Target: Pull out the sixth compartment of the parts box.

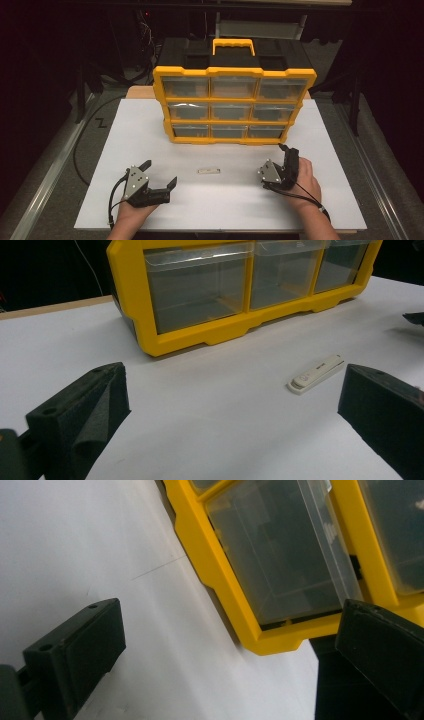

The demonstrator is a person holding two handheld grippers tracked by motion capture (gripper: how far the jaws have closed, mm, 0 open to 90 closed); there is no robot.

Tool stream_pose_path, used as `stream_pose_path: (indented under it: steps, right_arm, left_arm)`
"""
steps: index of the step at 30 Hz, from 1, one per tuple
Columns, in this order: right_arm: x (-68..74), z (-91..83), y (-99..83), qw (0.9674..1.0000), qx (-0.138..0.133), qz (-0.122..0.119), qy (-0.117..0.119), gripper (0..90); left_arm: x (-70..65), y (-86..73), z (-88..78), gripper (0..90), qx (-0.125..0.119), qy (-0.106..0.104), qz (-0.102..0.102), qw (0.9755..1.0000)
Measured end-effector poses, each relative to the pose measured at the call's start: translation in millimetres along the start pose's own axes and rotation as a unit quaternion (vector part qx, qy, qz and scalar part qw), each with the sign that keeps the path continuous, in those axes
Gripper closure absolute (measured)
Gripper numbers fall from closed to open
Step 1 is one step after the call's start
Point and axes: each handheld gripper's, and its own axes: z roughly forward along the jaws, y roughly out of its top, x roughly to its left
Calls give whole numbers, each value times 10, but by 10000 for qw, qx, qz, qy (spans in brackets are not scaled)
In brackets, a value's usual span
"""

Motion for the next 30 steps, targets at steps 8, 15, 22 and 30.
stream_pose_path:
  steps: [8,15,22,30]
  right_arm:
    - [27,-42,65,9970,25,-733,-257,8]
    - [47,-62,89,9950,84,-938,-327,8]
    - [79,-61,98,9921,138,-1194,-360,8]
    - [108,-43,95,9889,154,-1426,-393,9]
  left_arm:
    - [2,-2,-1,7,3,9,19,10000]
    - [2,-4,0,7,17,-8,31,10000]
    - [0,-4,2,7,14,-20,36,10000]
    - [1,-5,3,7,15,-17,43,10000]
